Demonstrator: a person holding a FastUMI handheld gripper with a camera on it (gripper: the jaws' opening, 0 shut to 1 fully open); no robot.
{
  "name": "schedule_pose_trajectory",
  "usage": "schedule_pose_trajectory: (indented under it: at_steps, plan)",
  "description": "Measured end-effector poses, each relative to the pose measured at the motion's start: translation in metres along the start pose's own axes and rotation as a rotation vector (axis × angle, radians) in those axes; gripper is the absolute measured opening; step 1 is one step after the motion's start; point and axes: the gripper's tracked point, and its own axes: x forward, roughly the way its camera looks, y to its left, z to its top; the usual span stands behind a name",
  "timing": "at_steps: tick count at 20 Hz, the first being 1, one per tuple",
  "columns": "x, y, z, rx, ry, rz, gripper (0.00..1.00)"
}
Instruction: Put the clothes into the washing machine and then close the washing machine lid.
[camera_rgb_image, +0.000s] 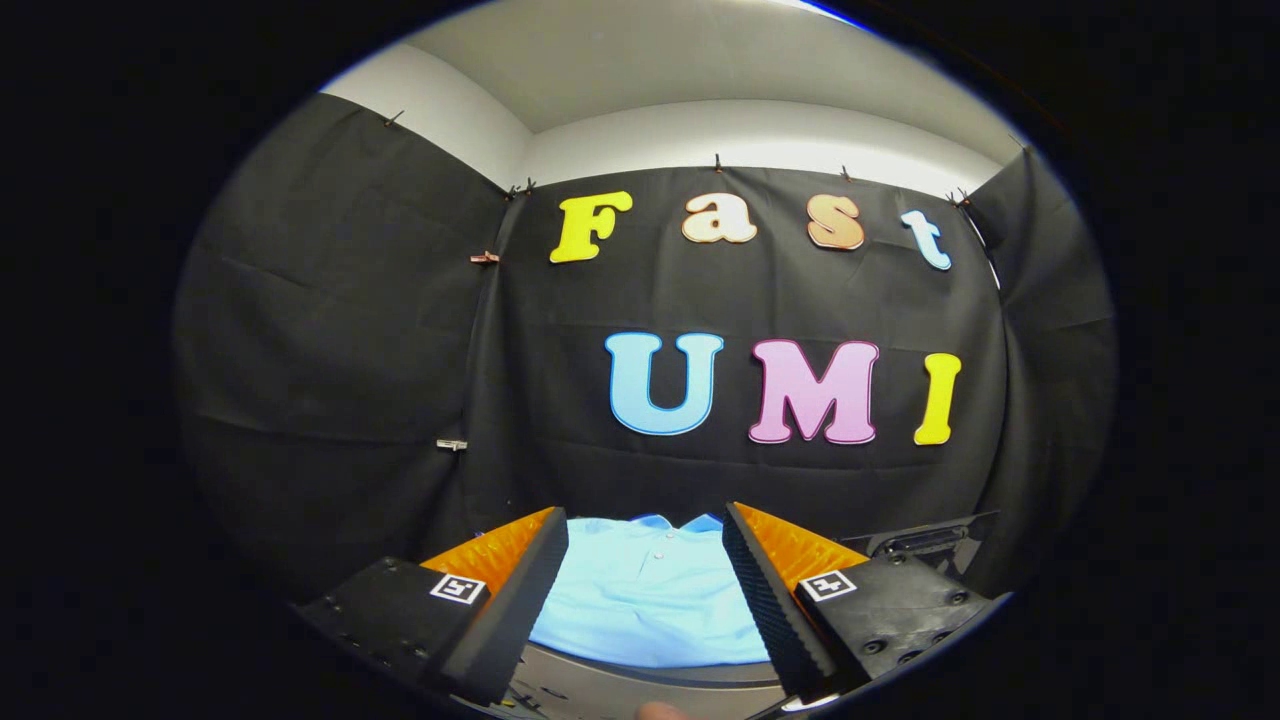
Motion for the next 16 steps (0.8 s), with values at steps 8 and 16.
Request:
schedule_pose_trajectory:
  at_steps: [8,16]
  plan:
    - [0.003,0.005,0.008,-0.006,-0.004,0.023,0.98]
    - [0.010,-0.003,0.002,0.041,0.032,0.017,0.98]
